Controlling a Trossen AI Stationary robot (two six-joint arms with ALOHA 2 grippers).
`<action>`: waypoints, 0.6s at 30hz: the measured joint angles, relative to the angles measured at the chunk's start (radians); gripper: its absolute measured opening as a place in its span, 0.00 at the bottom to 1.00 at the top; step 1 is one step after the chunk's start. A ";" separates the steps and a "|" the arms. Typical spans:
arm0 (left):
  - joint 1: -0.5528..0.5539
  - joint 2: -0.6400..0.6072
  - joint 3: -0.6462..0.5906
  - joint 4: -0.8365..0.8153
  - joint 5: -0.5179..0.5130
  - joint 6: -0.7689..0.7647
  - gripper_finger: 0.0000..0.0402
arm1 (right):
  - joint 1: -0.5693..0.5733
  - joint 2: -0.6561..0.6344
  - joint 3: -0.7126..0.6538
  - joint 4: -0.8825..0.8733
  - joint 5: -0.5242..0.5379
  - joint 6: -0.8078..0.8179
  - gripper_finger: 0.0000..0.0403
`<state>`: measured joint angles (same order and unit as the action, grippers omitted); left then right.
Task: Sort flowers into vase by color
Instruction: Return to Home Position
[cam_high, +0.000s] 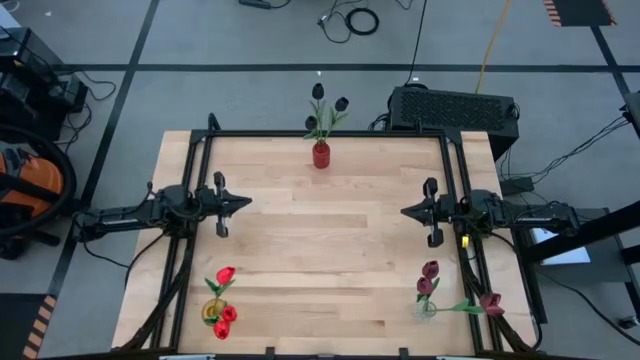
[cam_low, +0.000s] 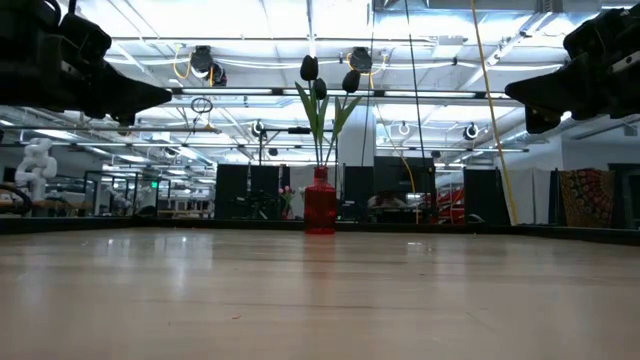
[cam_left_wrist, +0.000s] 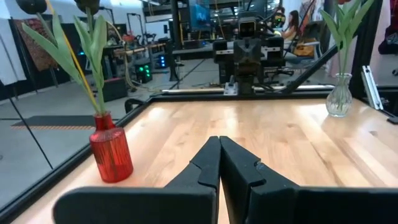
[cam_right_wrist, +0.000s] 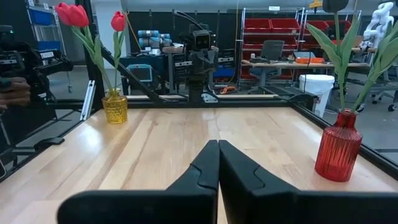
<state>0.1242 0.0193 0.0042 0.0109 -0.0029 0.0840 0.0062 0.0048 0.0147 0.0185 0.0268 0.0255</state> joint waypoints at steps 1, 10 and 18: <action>0.000 0.000 0.000 0.000 0.000 0.000 0.02 | 0.000 0.000 0.000 0.000 -0.001 0.001 0.00; 0.000 0.000 0.000 -0.001 0.000 0.000 0.02 | 0.000 0.006 0.000 0.000 -0.003 0.021 0.00; 0.000 0.000 0.000 -0.002 0.000 -0.001 0.02 | 0.002 0.026 0.000 0.000 -0.007 0.061 0.00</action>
<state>0.1242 0.0193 0.0040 0.0093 -0.0029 0.0834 0.0082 0.0307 0.0147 0.0181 0.0201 0.0863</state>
